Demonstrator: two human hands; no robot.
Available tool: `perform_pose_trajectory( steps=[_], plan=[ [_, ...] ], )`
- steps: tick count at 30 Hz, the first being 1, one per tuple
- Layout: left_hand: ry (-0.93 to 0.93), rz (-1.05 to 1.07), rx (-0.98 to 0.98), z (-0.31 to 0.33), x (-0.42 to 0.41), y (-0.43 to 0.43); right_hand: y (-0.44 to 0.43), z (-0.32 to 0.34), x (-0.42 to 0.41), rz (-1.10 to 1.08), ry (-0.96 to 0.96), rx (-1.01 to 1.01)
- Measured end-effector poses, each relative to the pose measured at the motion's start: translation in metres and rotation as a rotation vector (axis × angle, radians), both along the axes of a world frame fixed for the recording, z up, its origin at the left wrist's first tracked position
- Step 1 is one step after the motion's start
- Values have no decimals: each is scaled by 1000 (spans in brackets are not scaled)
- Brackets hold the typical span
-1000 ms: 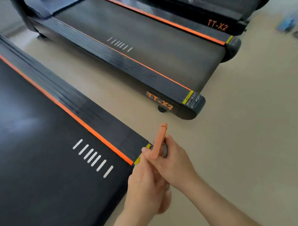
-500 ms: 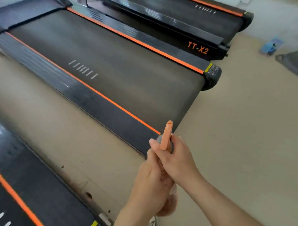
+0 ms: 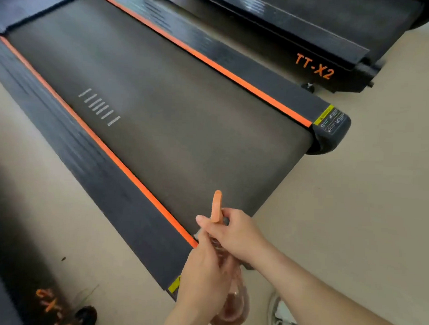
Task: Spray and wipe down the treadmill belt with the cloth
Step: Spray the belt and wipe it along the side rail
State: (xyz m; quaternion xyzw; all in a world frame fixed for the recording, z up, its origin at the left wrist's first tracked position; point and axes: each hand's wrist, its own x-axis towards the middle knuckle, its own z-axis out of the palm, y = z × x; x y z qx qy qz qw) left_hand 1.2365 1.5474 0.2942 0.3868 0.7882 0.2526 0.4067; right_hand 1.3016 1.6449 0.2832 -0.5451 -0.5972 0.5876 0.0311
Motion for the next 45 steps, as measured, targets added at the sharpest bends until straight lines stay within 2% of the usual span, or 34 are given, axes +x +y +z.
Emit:
perform_pose_trajectory(
  steps=[5, 10, 18, 25, 27, 29, 32, 34, 38, 42, 45],
  plan=[
    [-1, 62, -81, -7, 19, 29, 33, -13, 4, 107, -69, 47],
    [22, 80, -59, -1, 16, 47, 51, -18, -1, 192, 12, 38],
    [29, 140, 28, -17, -43, 70, 77, -14, -59, 272, 42, 165],
    [-16, 201, 97, -30, -122, 100, 107, -15, -129, 363, -81, 157],
    [-59, 257, 128, -31, -154, 113, 114, -15, -147, 305, -78, 83],
    [-142, 327, 188, -23, -179, 126, 121, -19, -155, 135, -9, 29],
    [-124, 368, 281, -12, -211, 142, 128, -33, -163, -159, -1, 146],
    [-88, 376, 314, -14, -240, 145, 128, -38, -181, -247, -6, 151],
    [7, 421, 351, -30, -288, 142, 127, -33, -220, -288, 71, 205],
    [58, 495, 329, -56, -327, 136, 118, -38, -251, -166, 34, 317],
    [129, 584, 351, -81, -352, 126, 113, -50, -266, -202, 20, 226]
  ],
)
